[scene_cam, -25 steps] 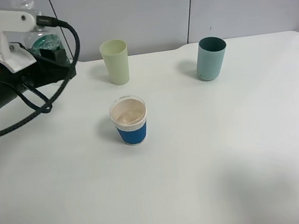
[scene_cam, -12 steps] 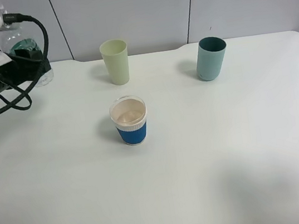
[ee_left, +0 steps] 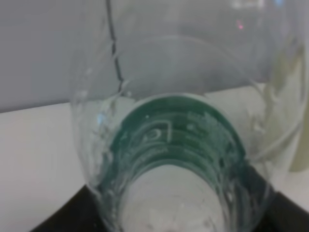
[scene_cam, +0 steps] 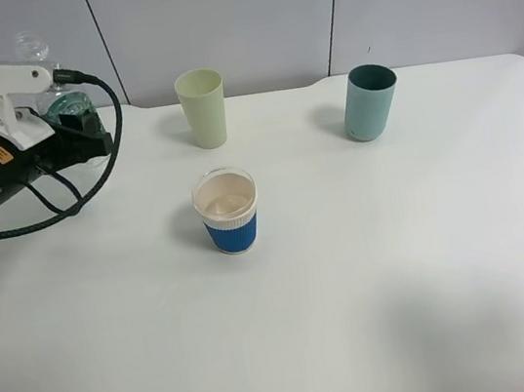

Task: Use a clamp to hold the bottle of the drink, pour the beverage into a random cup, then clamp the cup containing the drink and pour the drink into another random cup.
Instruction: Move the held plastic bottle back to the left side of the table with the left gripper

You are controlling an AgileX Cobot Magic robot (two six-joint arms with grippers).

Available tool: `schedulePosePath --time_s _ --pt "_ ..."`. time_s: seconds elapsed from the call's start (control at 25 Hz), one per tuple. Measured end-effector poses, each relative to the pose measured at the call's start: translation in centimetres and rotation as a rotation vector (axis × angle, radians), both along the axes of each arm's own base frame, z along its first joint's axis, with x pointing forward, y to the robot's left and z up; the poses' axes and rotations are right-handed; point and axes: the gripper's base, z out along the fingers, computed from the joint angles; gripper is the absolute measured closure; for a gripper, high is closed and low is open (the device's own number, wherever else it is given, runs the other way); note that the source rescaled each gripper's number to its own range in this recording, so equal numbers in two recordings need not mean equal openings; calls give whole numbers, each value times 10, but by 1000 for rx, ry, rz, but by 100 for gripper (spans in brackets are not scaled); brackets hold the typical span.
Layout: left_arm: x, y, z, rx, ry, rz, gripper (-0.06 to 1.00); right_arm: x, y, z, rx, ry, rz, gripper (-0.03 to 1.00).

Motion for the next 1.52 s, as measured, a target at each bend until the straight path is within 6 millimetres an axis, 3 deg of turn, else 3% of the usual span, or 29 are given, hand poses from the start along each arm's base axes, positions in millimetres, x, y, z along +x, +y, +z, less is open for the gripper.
schedulePosePath --time_s 1.32,1.52 --pt "8 -1 -73 14 75 10 94 0 0 0 0 0 0 17" --pt "8 -2 -76 17 77 1 94 0 0 0 0 0 0 17"
